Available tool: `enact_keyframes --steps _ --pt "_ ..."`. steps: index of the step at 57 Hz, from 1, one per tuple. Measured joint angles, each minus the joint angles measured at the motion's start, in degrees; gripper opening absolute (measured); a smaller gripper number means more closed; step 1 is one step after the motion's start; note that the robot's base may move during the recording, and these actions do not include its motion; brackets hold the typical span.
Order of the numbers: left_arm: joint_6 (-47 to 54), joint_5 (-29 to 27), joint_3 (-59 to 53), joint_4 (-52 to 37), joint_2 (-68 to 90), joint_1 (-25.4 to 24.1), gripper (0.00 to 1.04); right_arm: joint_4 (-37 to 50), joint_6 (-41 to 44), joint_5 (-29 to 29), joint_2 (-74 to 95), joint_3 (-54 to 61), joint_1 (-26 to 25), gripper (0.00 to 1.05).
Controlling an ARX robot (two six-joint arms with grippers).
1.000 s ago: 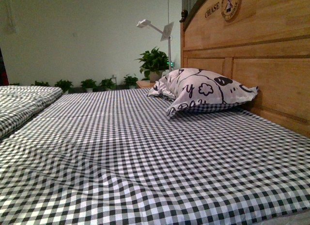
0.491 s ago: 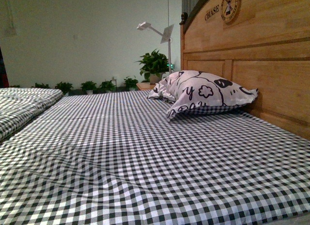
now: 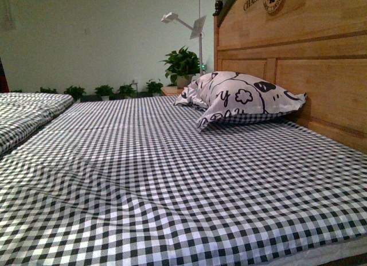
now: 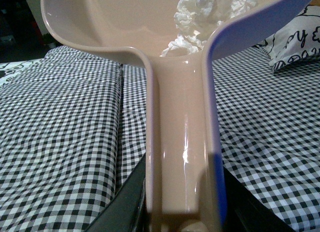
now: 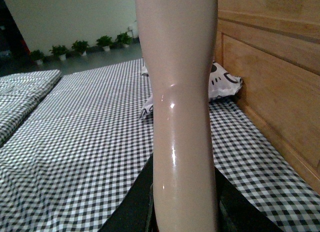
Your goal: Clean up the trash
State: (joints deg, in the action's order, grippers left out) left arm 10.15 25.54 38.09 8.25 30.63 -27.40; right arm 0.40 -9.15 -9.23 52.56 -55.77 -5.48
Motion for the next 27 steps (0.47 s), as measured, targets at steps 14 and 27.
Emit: enact_keyframes --steps 14,27 --pt "0.0 0.0 0.0 0.0 0.0 0.0 0.27 0.0 0.0 0.0 0.0 0.0 0.0 0.19" --pt "0.0 0.0 0.0 0.0 0.0 0.0 0.27 0.0 0.0 0.0 0.0 0.0 0.0 0.19"
